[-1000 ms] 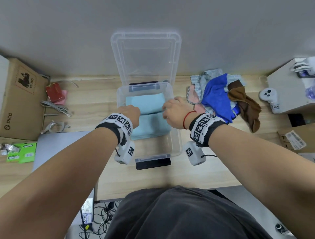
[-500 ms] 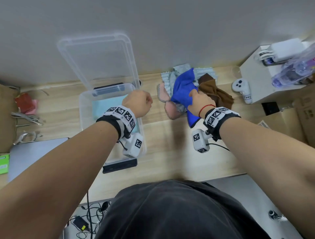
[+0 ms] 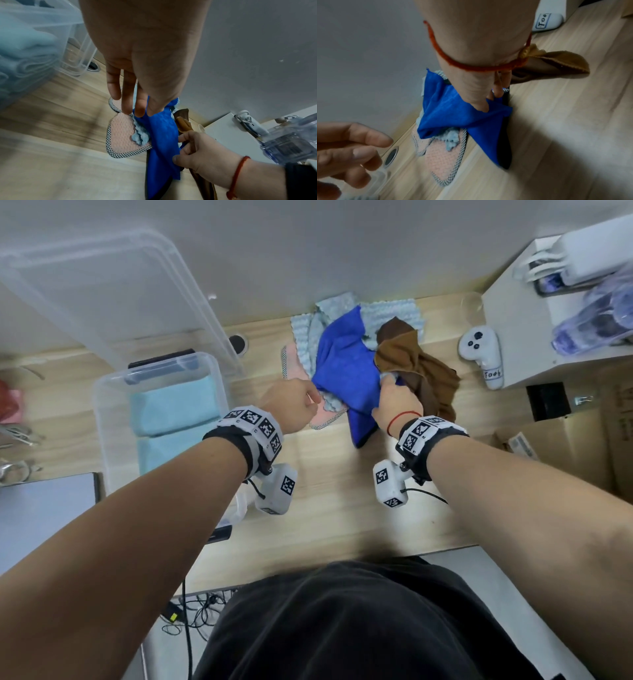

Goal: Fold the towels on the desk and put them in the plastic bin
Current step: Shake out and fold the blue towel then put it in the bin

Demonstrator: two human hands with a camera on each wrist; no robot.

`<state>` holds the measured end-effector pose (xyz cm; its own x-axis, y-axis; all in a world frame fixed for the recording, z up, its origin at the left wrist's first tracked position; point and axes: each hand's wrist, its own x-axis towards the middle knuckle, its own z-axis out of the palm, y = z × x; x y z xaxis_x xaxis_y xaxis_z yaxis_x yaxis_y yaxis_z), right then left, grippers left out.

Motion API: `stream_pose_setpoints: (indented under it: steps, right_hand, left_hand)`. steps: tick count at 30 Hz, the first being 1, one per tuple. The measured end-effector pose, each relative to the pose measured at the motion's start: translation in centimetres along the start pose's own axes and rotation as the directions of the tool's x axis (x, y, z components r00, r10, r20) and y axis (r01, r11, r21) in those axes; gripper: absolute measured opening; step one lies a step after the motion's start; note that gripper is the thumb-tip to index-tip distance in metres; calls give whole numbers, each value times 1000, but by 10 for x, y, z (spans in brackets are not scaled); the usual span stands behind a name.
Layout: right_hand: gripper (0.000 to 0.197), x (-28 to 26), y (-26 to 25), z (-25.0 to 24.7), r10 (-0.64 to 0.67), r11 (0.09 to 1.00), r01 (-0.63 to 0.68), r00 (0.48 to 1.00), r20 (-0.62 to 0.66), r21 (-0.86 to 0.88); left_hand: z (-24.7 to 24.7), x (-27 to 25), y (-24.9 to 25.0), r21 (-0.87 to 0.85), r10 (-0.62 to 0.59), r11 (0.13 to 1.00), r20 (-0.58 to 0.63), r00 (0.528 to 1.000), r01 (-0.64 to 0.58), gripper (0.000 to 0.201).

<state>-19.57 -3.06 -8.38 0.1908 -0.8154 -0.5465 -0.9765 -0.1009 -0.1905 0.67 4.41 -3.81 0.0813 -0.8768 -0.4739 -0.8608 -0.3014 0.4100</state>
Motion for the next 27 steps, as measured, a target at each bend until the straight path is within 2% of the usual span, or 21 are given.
stream_pose_setpoints:
  steps: [4, 7, 9, 13, 15, 17, 19, 22, 25, 27]
  right_hand:
    - [18, 5, 3, -12, -82, 987, 82, 997, -8, 137]
    - [17, 4, -1, -27, -128, 933, 143, 990, -67, 330]
    - [20, 0, -10, -40, -199, 850, 205, 978, -65, 486]
    - [18, -10, -41, -73, -286, 542, 184, 958, -26, 820]
    - [17, -16, -56, -91, -332, 473, 180, 943, -15, 863]
    - [18, -26, -68, -109, -381, 440, 201, 924, -20, 875]
    - [12, -38, -77, -123, -454, 424, 252, 890, -37, 870]
    - [7, -53, -87, -138, -507, 462, 331, 860, -61, 823]
    - [6, -62, -88, -147, -495, 521, 434, 855, -154, 735]
    - [8, -65, -83, -148, -432, 566, 466, 870, -237, 680]
  left_hand:
    - [4, 11, 9, -45, 5, 999, 4, 1000, -5, 20]
    - [2, 17, 17, -76, 61, 995, -49, 997, -65, 32]
    - [-3, 21, 21, -94, 98, 990, -96, 991, -108, 46]
    - [-20, 22, 28, -163, 157, 969, -168, 973, -184, 68]
    - [-32, 22, 30, -216, 176, 952, -191, 966, -216, 75]
    - [-45, 17, 32, -245, 227, 931, -185, 956, -269, 74]
    - [-57, 10, 36, -265, 277, 912, -166, 947, -313, 63]
    - [-72, -8, 44, -318, 289, 889, -170, 942, -330, 47]
    - [-78, -26, 43, -340, 185, 906, -217, 958, -252, 33]
    - [-77, -38, 37, -387, 119, 903, -190, 975, -186, 37]
